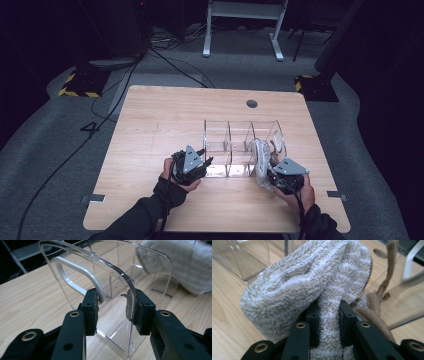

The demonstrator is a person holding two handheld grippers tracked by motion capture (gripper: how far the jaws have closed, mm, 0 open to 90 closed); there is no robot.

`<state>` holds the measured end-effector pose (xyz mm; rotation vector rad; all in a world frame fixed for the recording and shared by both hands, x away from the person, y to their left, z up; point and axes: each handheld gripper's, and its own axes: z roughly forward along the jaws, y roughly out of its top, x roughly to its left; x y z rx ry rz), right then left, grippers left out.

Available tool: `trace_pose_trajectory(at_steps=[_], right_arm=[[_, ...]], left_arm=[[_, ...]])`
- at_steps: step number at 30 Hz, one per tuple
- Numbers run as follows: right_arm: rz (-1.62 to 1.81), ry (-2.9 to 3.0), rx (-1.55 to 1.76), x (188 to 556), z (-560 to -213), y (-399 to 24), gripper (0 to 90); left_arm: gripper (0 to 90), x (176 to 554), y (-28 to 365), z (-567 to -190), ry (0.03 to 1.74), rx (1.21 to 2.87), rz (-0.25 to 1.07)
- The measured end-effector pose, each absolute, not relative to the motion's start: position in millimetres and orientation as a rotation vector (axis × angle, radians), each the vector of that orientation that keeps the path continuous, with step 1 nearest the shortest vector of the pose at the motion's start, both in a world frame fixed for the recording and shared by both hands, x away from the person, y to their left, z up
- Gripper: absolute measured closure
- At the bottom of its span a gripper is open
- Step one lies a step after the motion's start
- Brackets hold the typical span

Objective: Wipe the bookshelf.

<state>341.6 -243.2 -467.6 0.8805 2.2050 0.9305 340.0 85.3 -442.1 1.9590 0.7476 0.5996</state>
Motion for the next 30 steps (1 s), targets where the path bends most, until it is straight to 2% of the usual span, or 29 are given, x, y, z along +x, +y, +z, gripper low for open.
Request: trace_pose_trajectory(at_steps=[9,16,30], right_arm=[[0.928,2.242,0.929,358,-479,-247,74.7],[1.021,2.172,0.956,366,-464,-246,74.6],[0.977,2.282,0.976,379,-482,-246,74.5]], left_arm=[[57.4,340,87,-444,0.706,1.954,0.545],[56.1,336,87,-444,0.694,1.956,0.528],[54.0,333,90,-447,0.643,2.004,0.506]])
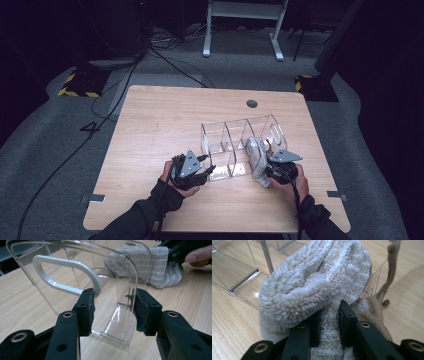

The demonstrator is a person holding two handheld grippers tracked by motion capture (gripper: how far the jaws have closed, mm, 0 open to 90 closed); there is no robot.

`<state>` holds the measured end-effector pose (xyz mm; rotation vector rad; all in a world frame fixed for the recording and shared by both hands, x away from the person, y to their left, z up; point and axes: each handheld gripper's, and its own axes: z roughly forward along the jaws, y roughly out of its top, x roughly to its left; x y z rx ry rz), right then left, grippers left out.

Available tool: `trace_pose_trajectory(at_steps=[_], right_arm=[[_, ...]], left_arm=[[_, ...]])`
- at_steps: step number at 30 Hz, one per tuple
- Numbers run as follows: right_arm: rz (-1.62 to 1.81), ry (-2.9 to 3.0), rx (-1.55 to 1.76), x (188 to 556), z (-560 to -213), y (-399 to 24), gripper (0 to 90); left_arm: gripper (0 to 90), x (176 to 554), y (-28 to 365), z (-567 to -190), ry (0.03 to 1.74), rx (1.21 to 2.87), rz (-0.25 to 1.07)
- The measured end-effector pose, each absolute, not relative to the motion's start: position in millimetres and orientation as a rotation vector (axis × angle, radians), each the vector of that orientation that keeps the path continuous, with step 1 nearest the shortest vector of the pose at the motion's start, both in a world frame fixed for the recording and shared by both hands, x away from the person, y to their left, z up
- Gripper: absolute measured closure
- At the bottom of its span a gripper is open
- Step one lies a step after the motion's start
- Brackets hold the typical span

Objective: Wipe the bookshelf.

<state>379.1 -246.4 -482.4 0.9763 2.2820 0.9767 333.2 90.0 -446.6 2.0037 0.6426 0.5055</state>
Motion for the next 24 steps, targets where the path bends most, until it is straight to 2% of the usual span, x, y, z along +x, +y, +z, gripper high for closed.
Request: trace_pose_trajectory(at_steps=[11,24], right_arm=[[1.179,2.13,0.945,358,-434,-259,74.9],[1.323,1.975,0.843,337,-377,-255,75.0]], left_arm=[[54.0,333,89,-453,0.582,2.072,0.51],[50.6,336,89,-453,0.588,2.038,0.469]])
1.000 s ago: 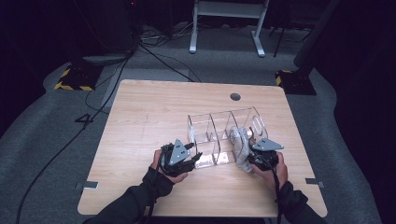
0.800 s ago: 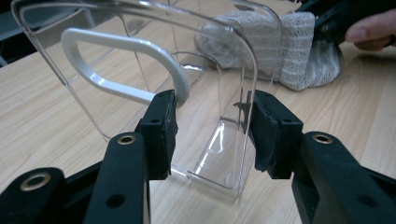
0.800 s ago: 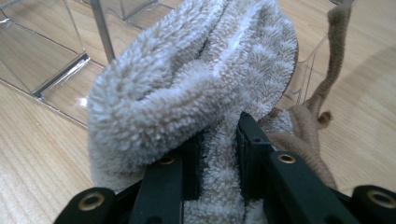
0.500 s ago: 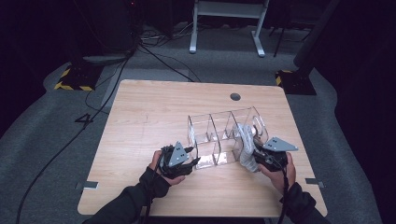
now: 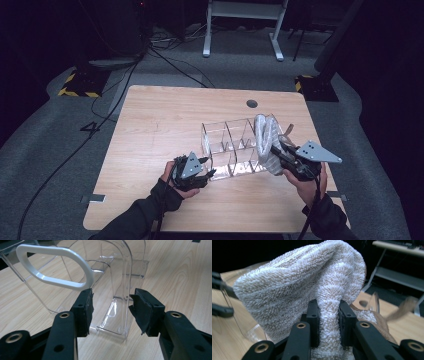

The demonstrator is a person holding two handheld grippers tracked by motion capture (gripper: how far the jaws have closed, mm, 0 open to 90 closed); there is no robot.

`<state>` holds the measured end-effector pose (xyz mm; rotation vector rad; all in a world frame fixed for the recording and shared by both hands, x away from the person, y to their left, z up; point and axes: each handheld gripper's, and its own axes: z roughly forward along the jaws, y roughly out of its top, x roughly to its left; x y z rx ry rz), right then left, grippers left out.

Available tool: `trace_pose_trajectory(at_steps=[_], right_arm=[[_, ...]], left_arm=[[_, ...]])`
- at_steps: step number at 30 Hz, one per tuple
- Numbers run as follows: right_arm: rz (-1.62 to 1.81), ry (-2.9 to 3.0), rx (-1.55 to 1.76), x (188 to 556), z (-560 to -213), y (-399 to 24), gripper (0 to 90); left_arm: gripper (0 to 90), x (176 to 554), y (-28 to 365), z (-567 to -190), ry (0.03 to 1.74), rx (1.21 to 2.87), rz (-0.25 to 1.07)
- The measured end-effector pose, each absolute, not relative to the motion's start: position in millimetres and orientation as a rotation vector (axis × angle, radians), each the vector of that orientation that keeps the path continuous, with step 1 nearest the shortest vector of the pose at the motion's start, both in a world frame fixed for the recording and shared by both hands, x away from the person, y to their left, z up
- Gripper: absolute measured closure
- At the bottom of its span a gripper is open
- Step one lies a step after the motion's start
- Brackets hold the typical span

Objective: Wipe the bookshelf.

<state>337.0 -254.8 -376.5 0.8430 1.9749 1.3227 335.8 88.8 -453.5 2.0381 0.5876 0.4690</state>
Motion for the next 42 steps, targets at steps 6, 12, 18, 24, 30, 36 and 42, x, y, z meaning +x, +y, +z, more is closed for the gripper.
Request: trace_pose_trajectory(at_steps=[6,12,18,24,30,36,42], right_arm=[[1.352,2.002,0.769,334,-366,-233,74.9],[1.29,2.075,0.746,341,-380,-204,74.9],[1.23,2.151,0.747,348,-407,-191,74.8],[1.181,2.164,0.785,352,-427,-188,74.9],[1.097,2.224,0.808,358,-453,-185,74.8],[1.05,2.282,0.847,363,-474,-182,74.8],[1.013,2.31,0.87,366,-488,-182,74.7]], left_arm=[[53.7,334,86,-453,0.603,2.03,0.487],[53.4,331,87,-450,0.583,2.013,0.481],[51.7,330,86,-448,0.572,1.992,0.494],[54.0,329,85,-446,0.567,1.998,0.524],[58.9,331,87,-445,0.57,1.993,0.526],[60.9,332,87,-445,0.57,1.993,0.519],[66.0,331,86,-445,0.559,2.005,0.519]])
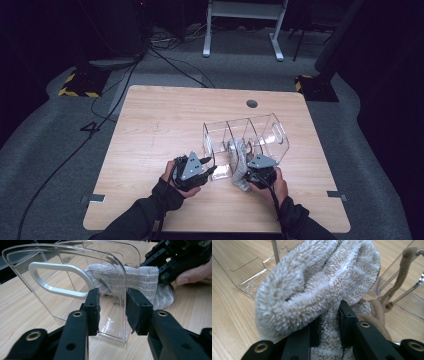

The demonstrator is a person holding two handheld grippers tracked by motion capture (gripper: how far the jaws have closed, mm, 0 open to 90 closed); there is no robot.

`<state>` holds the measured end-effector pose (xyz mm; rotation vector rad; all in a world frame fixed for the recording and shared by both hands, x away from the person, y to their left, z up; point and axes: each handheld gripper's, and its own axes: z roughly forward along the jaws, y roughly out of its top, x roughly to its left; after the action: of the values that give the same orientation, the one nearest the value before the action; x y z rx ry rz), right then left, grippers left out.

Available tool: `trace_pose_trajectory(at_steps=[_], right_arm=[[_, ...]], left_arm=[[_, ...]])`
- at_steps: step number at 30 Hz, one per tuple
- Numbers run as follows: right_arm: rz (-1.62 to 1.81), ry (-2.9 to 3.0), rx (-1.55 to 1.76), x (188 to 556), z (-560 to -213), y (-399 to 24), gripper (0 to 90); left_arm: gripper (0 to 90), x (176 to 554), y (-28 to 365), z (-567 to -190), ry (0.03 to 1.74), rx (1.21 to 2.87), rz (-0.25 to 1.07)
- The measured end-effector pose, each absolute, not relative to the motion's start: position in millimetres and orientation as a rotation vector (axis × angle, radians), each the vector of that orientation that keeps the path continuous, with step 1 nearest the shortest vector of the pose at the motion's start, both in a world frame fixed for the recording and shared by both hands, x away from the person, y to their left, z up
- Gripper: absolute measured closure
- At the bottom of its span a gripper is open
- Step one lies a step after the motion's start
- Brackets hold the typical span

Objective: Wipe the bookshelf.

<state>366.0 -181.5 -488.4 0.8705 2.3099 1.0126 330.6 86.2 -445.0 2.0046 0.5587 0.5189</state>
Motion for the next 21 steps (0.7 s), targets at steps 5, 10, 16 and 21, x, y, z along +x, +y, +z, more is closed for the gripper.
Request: trace_pose_trajectory(at_steps=[5,10,16,21], right_arm=[[0.996,2.274,0.885,365,-480,-185,74.8],[1.053,2.179,0.87,360,-455,-191,74.9],[1.108,2.09,0.841,355,-429,-194,74.9],[1.098,2.08,0.824,355,-426,-191,74.8]], left_arm=[[79.5,329,82,-446,0.544,2.009,0.537],[73.8,332,81,-447,0.545,2.013,0.517],[56.8,334,81,-446,0.553,1.992,0.515],[50.7,337,77,-444,0.561,1.981,0.516]])
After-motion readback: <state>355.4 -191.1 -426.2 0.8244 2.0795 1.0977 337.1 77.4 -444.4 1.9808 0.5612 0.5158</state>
